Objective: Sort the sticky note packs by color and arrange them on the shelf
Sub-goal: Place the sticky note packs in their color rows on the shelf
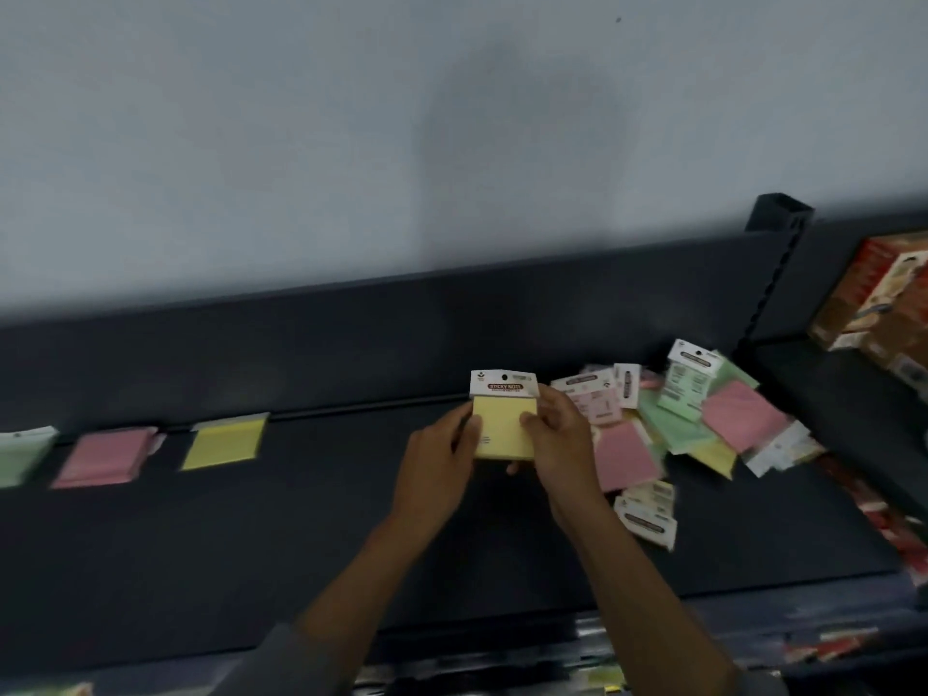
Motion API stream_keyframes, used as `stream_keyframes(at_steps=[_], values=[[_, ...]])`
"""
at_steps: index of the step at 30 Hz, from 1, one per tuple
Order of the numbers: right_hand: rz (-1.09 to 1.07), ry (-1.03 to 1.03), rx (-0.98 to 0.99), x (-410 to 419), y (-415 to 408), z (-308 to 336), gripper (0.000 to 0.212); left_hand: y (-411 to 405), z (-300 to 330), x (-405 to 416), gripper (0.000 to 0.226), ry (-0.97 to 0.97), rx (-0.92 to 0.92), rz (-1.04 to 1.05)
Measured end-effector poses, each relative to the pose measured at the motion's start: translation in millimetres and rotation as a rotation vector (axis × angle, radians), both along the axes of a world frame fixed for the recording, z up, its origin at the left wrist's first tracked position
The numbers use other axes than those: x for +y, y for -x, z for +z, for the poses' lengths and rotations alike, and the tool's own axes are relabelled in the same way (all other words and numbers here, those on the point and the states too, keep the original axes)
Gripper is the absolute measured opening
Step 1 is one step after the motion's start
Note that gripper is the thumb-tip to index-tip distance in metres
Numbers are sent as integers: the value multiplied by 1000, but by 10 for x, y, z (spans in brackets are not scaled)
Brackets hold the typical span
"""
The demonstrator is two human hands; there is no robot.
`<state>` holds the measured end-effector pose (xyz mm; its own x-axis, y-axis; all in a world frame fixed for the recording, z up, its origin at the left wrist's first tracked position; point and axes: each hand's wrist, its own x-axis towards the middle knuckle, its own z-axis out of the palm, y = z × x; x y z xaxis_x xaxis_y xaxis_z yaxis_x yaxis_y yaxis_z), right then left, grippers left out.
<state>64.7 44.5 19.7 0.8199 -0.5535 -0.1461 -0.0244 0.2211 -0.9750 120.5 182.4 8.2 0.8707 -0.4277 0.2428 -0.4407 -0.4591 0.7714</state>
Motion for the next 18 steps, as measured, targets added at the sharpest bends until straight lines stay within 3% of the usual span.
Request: stream_keyframes(at_steps=[9, 18], values=[[52, 69, 14, 1190, -733, -45, 36, -680, 10, 1229, 35, -25, -28, 48], [285, 386, 47, 2522, -1578, -283, 53, -1241, -85, 2632, 58, -63, 91, 87]])
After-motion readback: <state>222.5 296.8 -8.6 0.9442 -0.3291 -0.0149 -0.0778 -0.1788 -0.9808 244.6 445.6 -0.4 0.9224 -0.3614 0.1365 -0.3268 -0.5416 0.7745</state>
